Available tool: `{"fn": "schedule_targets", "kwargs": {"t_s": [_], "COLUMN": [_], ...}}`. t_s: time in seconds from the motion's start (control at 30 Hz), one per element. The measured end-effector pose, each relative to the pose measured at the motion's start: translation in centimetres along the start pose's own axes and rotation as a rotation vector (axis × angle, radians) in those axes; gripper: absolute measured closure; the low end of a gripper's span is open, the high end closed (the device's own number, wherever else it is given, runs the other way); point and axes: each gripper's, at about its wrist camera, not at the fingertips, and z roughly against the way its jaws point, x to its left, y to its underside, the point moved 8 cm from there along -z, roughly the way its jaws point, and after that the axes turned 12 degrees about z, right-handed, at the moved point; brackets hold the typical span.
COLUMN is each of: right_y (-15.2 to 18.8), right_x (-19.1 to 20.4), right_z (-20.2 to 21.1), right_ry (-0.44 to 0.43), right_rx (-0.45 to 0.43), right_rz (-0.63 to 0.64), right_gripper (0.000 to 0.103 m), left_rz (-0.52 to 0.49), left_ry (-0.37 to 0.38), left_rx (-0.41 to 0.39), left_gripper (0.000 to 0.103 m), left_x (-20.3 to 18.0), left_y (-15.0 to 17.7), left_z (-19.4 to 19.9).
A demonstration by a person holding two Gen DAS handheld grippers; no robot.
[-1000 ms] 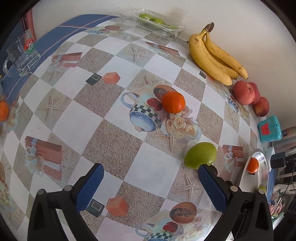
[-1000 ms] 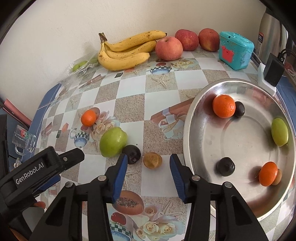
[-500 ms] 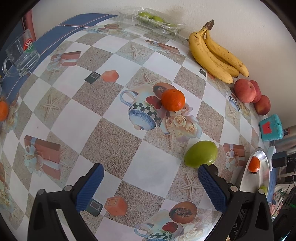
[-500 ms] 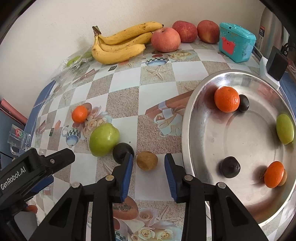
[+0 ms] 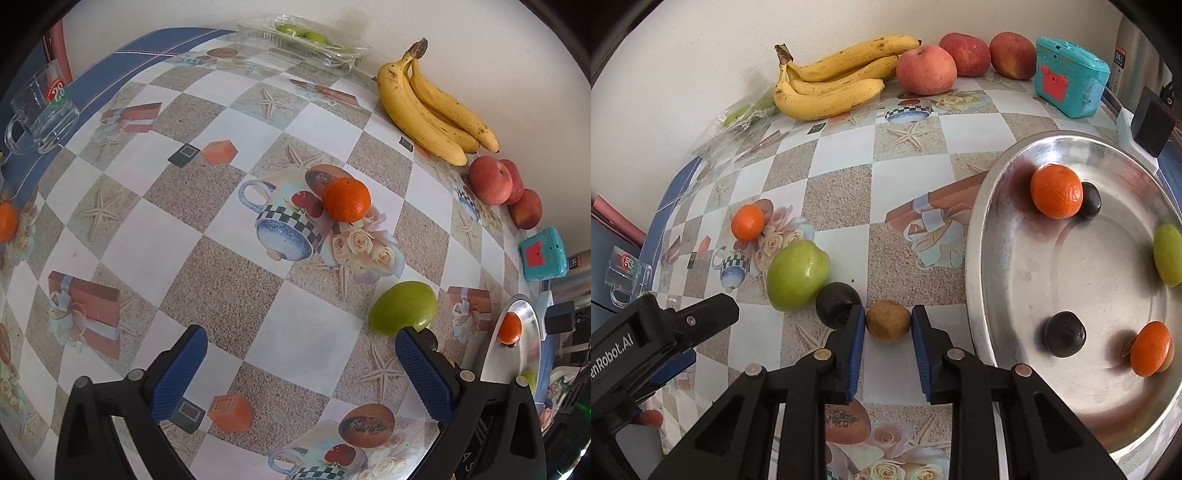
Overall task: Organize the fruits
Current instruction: 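Grasp the brown kiwi with the right tool, then grasp the large green apple with the left tool while the right tool carries the kiwi over the bowl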
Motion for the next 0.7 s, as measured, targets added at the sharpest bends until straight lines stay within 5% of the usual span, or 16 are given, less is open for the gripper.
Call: {"fn": "schedule_targets", "kwargs": {"t_s": [0.33,0.7], "right_y": [-0.4,-1.3], "right_x": [0.1,-1.3], "right_z": [1.4,3.9], "right_ry": [-0.019,-0.021], "right_rx": [-0.032,-0.095], "right_rz": [-0.002,-0.031], "right_gripper": [0.076,0.076], "left_rz": [-0.022,-0.135], "left_ry": [0.053,0.157], "left_rx": [-0.005,-0.038], "left_gripper": [0.002,0.016], "left_x": [-1.7,-5.8], "left_y": [0.6,0.8], "left_z": [0.1,-0.4]}}
